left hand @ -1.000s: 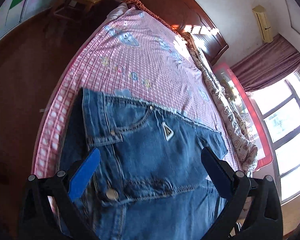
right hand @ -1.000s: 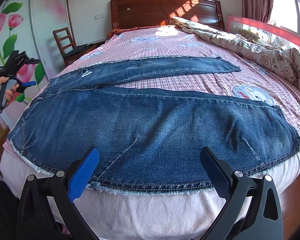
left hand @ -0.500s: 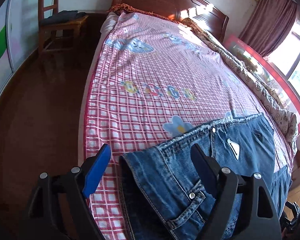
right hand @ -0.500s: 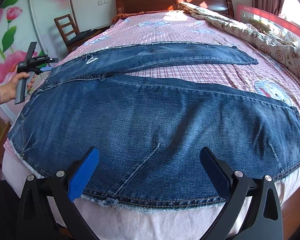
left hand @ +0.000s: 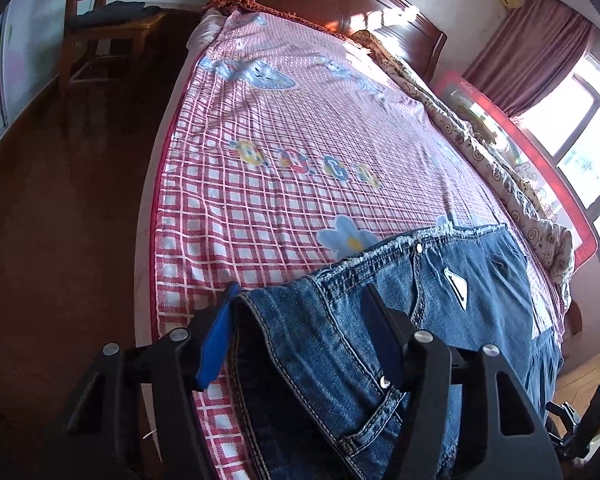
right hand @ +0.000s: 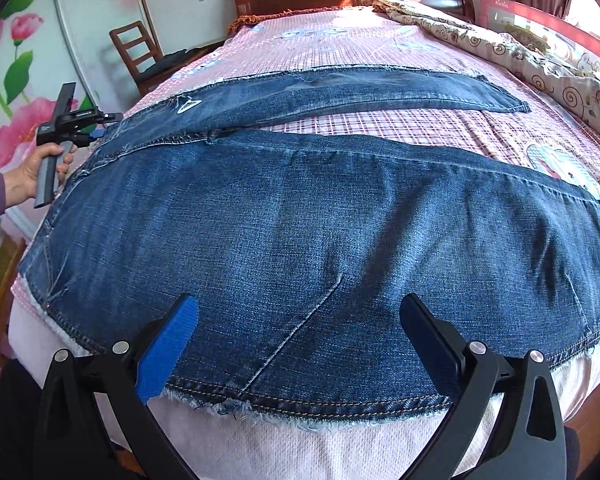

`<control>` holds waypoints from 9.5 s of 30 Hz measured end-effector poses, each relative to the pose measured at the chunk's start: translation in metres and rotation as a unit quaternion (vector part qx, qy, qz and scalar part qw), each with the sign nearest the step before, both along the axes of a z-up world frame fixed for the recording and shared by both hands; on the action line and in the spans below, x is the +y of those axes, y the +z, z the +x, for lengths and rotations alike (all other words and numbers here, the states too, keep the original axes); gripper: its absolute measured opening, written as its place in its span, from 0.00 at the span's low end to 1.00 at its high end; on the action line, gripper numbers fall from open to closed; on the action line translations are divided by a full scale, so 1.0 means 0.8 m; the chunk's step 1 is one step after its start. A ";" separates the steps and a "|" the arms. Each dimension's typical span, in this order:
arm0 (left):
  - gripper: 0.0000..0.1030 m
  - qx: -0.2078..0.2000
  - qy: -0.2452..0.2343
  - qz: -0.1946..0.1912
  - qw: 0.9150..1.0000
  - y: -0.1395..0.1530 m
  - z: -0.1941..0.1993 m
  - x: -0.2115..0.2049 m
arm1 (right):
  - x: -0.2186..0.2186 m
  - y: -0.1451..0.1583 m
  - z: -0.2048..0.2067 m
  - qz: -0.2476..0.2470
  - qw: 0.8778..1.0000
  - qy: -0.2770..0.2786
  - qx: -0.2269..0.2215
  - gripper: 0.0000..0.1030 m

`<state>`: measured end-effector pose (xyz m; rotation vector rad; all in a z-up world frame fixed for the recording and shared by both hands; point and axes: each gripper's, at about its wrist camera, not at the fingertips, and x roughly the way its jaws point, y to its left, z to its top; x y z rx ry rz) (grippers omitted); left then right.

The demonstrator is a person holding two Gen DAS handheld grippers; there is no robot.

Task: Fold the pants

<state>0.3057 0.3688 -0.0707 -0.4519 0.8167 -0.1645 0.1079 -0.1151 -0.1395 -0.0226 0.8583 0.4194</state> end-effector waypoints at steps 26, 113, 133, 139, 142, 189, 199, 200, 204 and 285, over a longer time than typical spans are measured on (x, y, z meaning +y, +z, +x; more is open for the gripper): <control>0.08 0.027 0.099 0.079 0.992 0.030 -0.031 -0.049 | -0.312 0.049 0.398 0.338 0.932 -0.056 0.121 0.97; 0.41 -0.019 0.295 -0.288 0.911 -0.014 -0.393 -0.178 | -0.435 -0.036 0.007 0.345 0.904 -0.239 0.078 0.36; 0.06 -0.080 0.266 -0.239 0.930 0.075 -0.340 -0.179 | -0.476 -0.076 -0.037 0.565 0.727 -0.345 0.183 0.72; 0.06 -0.072 0.269 -0.246 0.928 0.065 -0.345 -0.175 | -0.457 -0.098 -0.049 0.587 0.693 -0.368 0.199 0.53; 0.06 -0.070 0.265 -0.244 0.930 0.067 -0.344 -0.174 | -0.459 -0.105 -0.037 0.588 0.686 -0.383 0.192 0.41; 0.09 -0.068 0.249 -0.120 0.959 0.000 -0.395 -0.153 | -0.482 -0.104 0.039 0.446 0.821 -0.339 0.108 0.03; 0.09 -0.060 0.253 -0.101 0.960 0.007 -0.384 -0.144 | -0.481 -0.092 0.055 0.430 0.829 -0.335 0.127 0.03; 0.09 -0.063 0.252 -0.103 0.960 0.011 -0.386 -0.144 | -0.481 -0.093 0.056 0.431 0.828 -0.336 0.129 0.03; 0.09 -0.058 0.253 -0.105 0.960 0.006 -0.402 -0.146 | -0.481 -0.091 0.056 0.422 0.833 -0.335 0.127 0.03; 0.74 -0.005 -0.032 0.045 0.998 -0.018 -0.284 -0.394 | -0.401 0.034 0.091 0.202 0.960 -0.195 -0.003 0.46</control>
